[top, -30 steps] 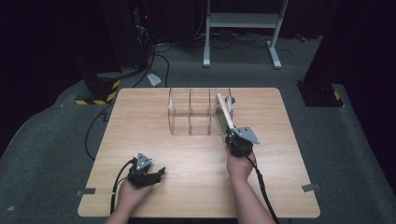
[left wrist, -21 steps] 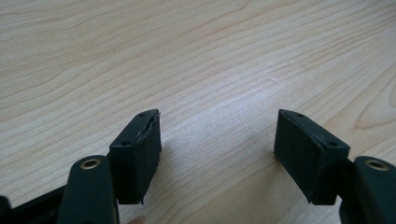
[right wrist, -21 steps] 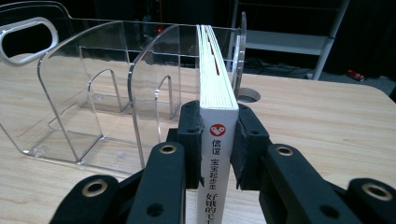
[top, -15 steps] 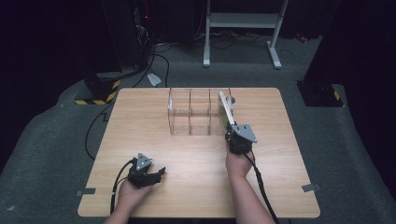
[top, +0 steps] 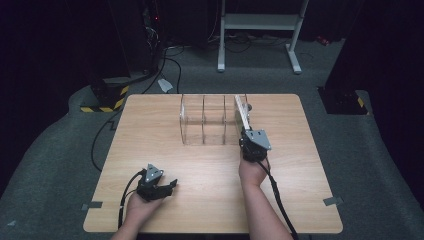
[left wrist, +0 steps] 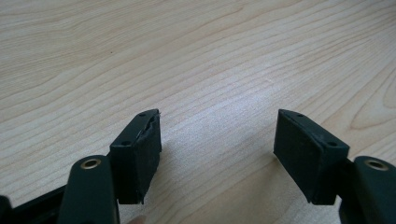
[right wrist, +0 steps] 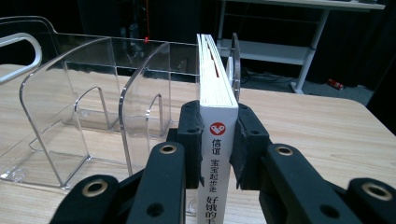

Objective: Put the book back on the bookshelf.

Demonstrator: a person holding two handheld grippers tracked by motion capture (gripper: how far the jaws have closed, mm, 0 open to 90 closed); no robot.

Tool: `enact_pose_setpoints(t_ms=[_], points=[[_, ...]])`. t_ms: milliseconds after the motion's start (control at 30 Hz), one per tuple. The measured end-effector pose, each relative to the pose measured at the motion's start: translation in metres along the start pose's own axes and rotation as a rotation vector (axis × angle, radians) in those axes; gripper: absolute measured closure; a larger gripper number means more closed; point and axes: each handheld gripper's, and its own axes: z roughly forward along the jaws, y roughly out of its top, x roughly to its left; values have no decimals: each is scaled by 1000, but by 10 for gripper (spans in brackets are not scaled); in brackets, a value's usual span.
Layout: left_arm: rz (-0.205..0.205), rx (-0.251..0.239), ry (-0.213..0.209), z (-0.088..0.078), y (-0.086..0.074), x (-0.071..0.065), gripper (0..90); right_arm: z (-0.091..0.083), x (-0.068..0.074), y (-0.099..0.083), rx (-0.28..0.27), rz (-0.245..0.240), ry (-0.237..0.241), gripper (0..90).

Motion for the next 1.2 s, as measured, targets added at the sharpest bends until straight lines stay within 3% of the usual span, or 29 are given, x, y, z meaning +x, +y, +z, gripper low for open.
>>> enact_pose_setpoints(t_ms=[567,1000,1133,1200], points=[[1,1,9,0,0,-1,323,2,1,-10,-4,43,-22,752],[1,5,12,0,0,-1,324,0,0,-20,19,67,3,728],[0,3,13,0,0,-1,324,0,-1,-19,27,78,16,693],[-3,4,14,0,0,-1,324,1,-5,-19,41,97,48,604]])
